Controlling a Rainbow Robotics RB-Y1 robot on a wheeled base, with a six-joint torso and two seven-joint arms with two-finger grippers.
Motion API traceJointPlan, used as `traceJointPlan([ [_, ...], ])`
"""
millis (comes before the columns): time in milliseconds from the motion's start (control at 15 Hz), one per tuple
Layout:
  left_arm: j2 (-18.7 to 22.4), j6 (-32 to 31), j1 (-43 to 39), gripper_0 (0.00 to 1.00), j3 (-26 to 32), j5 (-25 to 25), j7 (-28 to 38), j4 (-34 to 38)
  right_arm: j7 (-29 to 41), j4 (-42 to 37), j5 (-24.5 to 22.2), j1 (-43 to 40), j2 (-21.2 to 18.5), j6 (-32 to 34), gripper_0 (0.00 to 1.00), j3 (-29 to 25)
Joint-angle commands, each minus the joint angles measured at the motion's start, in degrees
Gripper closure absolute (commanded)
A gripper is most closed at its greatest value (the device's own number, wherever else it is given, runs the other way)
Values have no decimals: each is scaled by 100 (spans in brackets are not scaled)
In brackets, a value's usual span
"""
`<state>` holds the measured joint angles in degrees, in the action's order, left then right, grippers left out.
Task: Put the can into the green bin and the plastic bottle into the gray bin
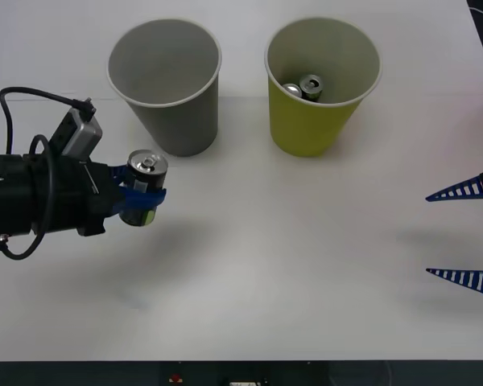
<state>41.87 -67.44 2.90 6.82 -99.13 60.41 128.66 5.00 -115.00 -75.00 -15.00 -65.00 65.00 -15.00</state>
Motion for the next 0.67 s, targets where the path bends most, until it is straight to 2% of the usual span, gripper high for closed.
traceJointPlan([
  [67, -443, -744, 615, 100, 4, -731, 727, 291, 0, 0, 0, 0, 0, 0, 0, 0],
  [200, -716, -1307, 1187, 100, -49, -1179, 1193, 370, 0, 0, 0, 0, 0, 0, 0, 0],
  [400, -997, -2107, 2118, 100, -321, -1873, 1439, 344, 0, 0, 0, 0, 0, 0, 0, 0],
  [533, -1164, -2256, 2698, 100, -497, -2067, 1447, 124, 0, 0, 0, 0, 0, 0, 0, 0],
  [667, -1190, -2256, 3358, 100, -761, -2102, 1447, -386, 0, 0, 0, 0, 0, 0, 0, 0],
])
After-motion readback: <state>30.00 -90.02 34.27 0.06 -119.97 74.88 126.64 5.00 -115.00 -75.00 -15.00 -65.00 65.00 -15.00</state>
